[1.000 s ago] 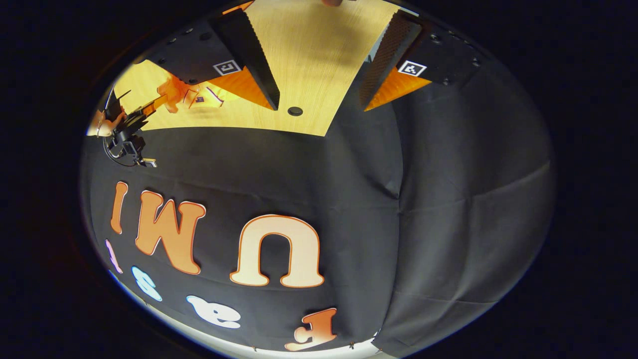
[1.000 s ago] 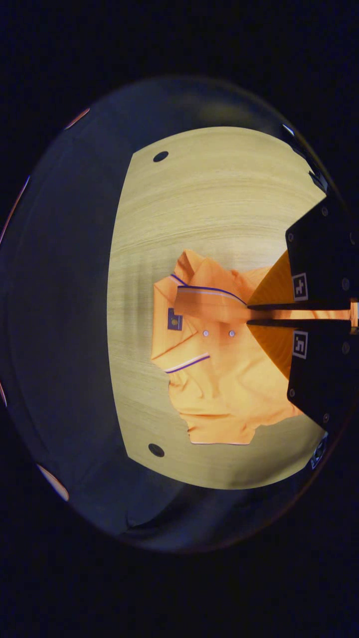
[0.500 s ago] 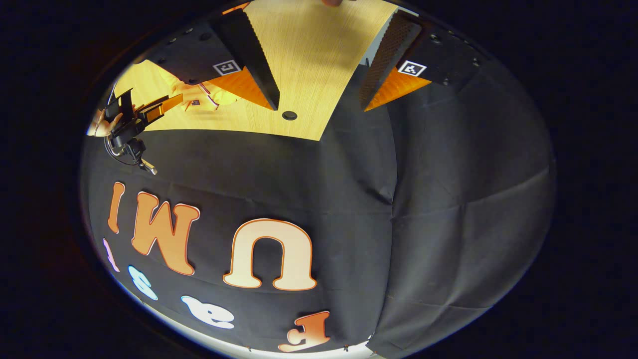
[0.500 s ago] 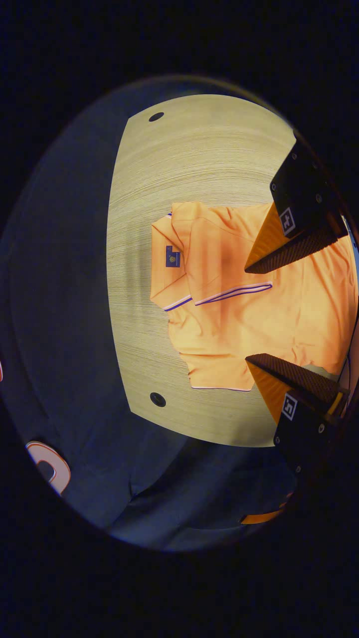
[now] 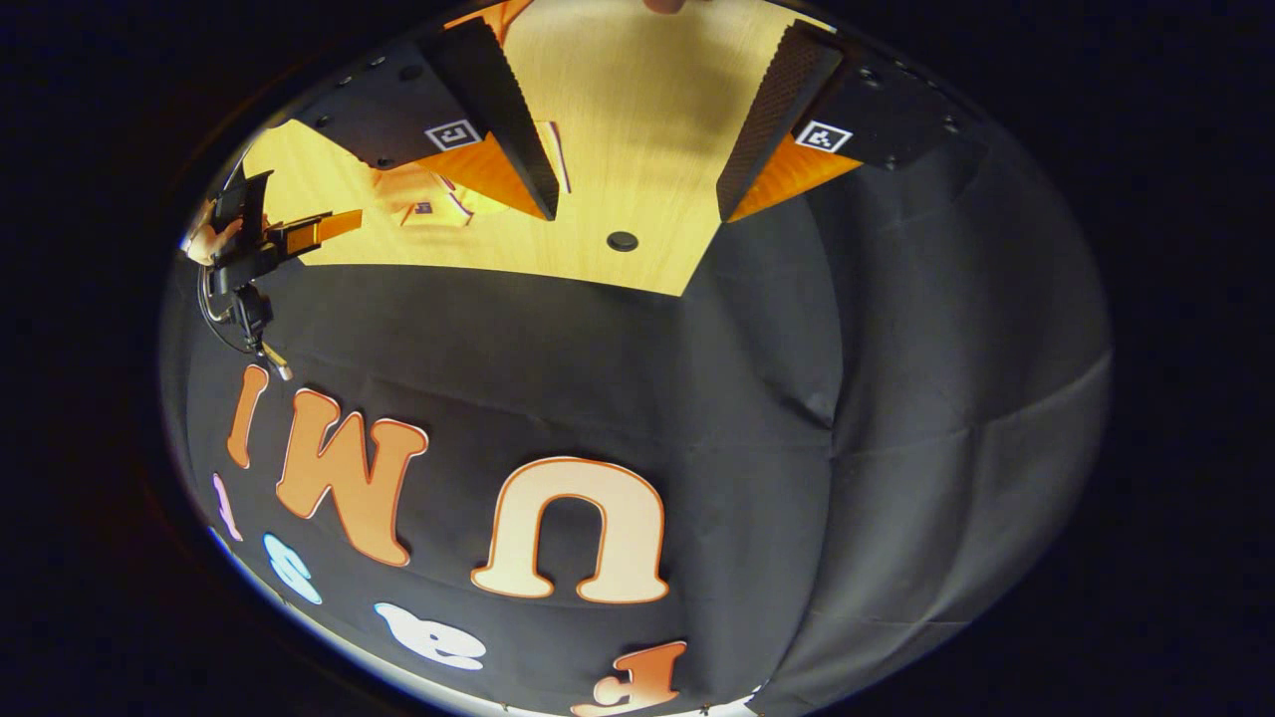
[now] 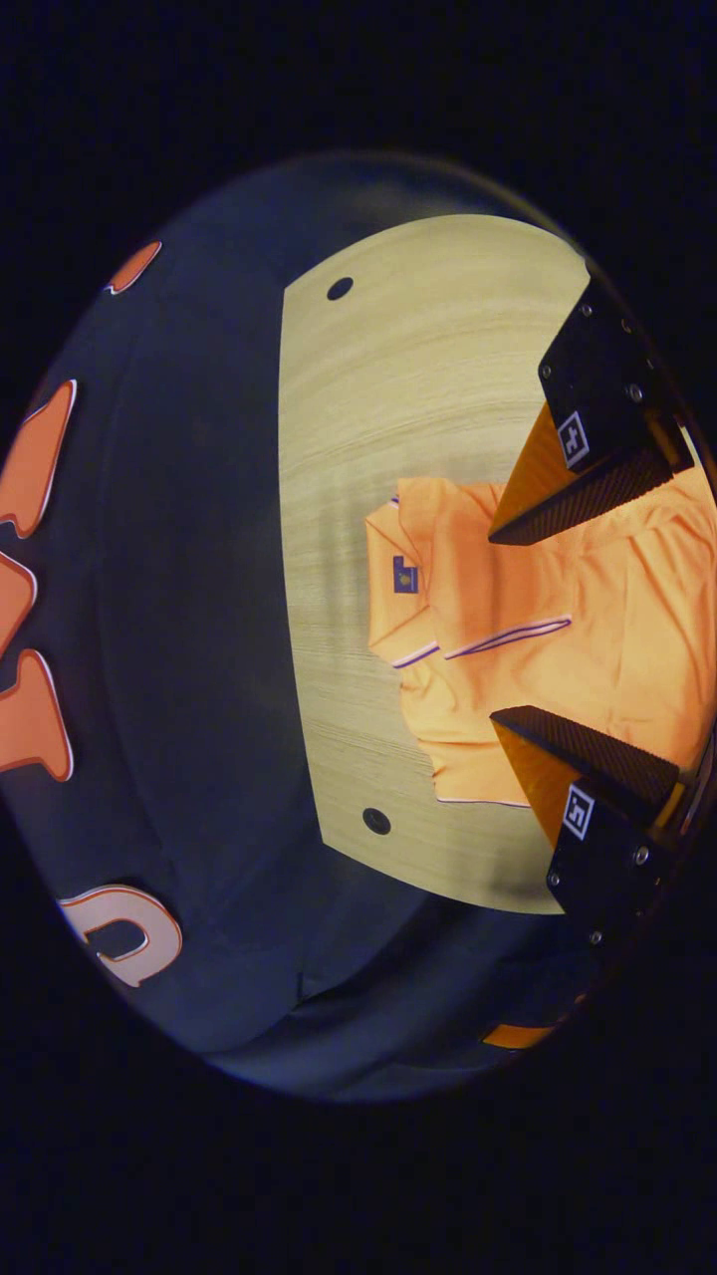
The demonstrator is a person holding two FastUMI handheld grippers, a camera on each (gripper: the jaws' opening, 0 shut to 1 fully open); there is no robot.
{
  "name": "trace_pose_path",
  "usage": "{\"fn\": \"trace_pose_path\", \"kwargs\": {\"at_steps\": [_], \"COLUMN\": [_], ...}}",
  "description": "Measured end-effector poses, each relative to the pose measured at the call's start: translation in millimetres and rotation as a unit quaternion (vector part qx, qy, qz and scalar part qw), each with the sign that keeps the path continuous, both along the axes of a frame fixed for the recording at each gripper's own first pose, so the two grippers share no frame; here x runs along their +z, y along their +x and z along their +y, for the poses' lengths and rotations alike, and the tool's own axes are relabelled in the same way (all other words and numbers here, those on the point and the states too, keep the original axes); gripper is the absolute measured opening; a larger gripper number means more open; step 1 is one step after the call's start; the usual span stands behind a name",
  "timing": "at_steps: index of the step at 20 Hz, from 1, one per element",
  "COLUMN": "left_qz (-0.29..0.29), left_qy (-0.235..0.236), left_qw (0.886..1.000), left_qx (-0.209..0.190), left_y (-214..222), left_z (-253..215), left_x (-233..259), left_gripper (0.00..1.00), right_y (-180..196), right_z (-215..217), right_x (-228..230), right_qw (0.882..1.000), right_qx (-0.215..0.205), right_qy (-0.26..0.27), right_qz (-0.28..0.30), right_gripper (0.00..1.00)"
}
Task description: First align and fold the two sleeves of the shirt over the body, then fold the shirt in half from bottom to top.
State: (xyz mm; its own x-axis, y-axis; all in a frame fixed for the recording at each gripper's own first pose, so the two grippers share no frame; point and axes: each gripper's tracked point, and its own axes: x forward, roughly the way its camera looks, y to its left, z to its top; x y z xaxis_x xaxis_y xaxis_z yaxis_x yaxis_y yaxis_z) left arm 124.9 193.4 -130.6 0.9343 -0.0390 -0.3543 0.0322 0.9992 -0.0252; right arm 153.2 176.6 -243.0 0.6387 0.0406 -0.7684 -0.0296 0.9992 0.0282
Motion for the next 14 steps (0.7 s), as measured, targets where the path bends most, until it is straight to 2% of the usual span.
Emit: {"fn": "trace_pose_path", "kwargs": {"at_steps": [2,5,9,14], "left_qz": [0.018,0.049,0.115,0.184], "left_qy": [0.002,0.002,0.004,0.007], "left_qw": [1.0,0.998,0.991,0.979], "left_qx": [-0.013,-0.046,-0.067,-0.085], "left_y": [9.5,19.5,42.6,76.4], "left_z": [-18.6,-52.0,-88.0,-119.2], "left_x": [-10.6,-31.4,-80.9,-133.7], "left_gripper": [0.98,0.98,0.98,0.98], "right_y": [0.9,-7.6,-14.4,-33.8], "right_z": [-19.6,-42.3,-81.0,-105.7], "right_x": [16.0,33.3,56.3,67.0], "right_qw": [0.999,0.999,0.995,0.994], "right_qx": [-0.007,-0.018,-0.035,-0.017], "right_qy": [-0.012,-0.008,-0.015,-0.032], "right_qz": [-0.031,-0.048,-0.087,-0.107], "right_gripper": [0.99,0.99,0.99,0.99]}}
